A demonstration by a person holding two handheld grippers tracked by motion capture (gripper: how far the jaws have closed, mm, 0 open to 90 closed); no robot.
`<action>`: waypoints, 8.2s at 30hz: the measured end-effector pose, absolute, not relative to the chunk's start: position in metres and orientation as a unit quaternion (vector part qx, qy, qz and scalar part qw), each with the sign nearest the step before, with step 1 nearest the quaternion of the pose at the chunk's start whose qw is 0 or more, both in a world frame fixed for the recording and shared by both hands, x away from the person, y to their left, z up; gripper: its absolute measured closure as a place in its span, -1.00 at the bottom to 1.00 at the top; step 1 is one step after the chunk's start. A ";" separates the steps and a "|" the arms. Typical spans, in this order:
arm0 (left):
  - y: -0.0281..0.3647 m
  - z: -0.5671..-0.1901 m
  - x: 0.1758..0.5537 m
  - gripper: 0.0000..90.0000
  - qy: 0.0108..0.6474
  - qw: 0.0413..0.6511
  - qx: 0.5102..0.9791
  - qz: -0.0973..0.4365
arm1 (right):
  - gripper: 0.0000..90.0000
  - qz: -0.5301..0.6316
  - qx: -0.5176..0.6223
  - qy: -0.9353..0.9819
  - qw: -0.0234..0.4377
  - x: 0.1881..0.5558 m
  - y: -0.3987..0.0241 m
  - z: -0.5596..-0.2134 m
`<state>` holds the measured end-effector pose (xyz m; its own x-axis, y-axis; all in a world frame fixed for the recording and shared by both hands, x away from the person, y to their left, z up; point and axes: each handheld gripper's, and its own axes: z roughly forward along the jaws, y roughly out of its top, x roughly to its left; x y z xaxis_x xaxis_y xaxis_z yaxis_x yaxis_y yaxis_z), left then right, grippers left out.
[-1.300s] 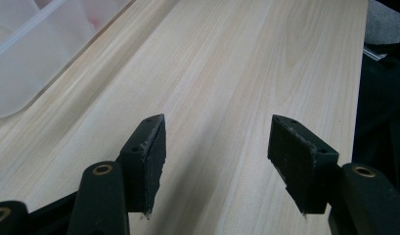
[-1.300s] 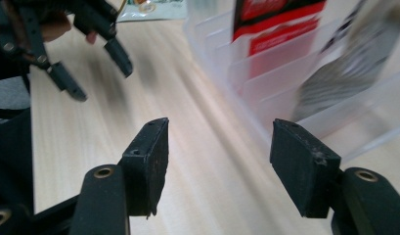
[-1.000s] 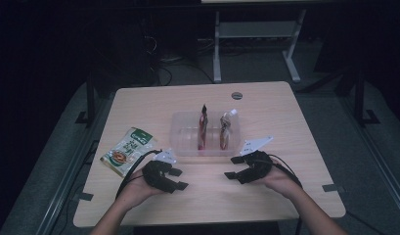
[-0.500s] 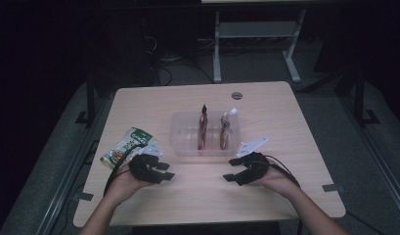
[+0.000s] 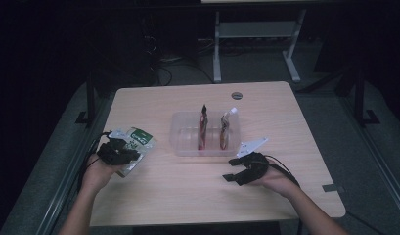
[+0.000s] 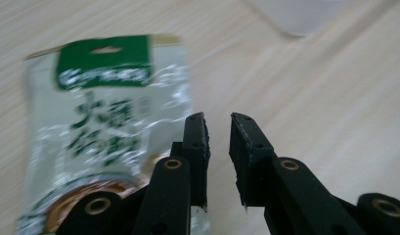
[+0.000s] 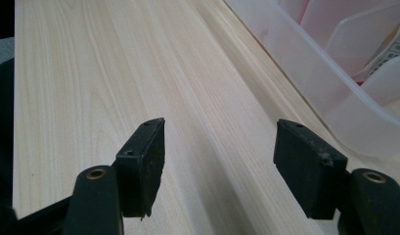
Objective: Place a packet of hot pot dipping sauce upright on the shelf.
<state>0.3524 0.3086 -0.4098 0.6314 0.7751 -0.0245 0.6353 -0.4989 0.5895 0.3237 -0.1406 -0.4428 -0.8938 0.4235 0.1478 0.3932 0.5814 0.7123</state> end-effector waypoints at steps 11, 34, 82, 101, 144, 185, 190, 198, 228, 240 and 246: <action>0.344 -0.424 0.372 0.44 0.470 0.261 0.830 0.146 | -0.20 0.395 0.229 0.889 0.017 0.324 -0.141 -0.443; 0.373 -0.439 0.410 1.00 0.518 0.242 0.803 0.168 | -0.19 0.397 0.236 0.887 0.019 0.325 -0.144 -0.442; 0.236 -0.438 0.314 0.99 0.324 0.277 0.904 0.044 | -0.17 0.407 0.227 0.884 0.032 0.324 -0.147 -0.434; 0.256 -0.436 0.282 -0.24 0.309 0.310 0.898 0.031 | -0.17 0.407 0.230 0.884 0.029 0.325 -0.146 -0.435; 0.240 -0.416 0.279 1.00 0.267 0.357 0.895 0.028 | -0.42 0.426 0.248 0.870 -0.019 0.329 -0.151 -0.431; 0.164 -0.397 0.292 0.99 0.149 0.412 0.898 0.050 | 0.47 0.482 0.184 0.850 -0.108 0.327 -0.128 -0.423; 0.166 -0.395 0.294 0.99 0.149 0.413 0.897 0.056 | 0.75 0.483 0.164 0.853 -0.113 0.327 -0.127 -0.423; 0.168 -0.395 0.295 0.98 0.148 0.417 0.895 0.065 | 0.99 0.486 0.147 0.854 -0.117 0.327 -0.125 -0.422; 0.149 -0.413 0.298 0.99 0.159 0.386 0.907 0.046 | 1.00 0.527 0.124 0.831 -0.129 0.320 -0.123 -0.401; 0.137 -0.413 0.288 0.99 0.141 0.398 0.906 0.021 | 1.00 0.548 0.108 0.821 -0.122 0.315 -0.124 -0.385; 0.146 -0.412 0.292 0.86 0.153 0.402 0.903 0.028 | 1.00 0.554 0.111 0.819 -0.101 0.315 -0.132 -0.379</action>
<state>0.2915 0.1462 -0.4115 0.9516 0.2984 -0.0733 0.2542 -0.6306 0.7333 0.3150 -0.1319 -0.3785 -0.9551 0.0701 0.2879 0.2933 0.3627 0.8846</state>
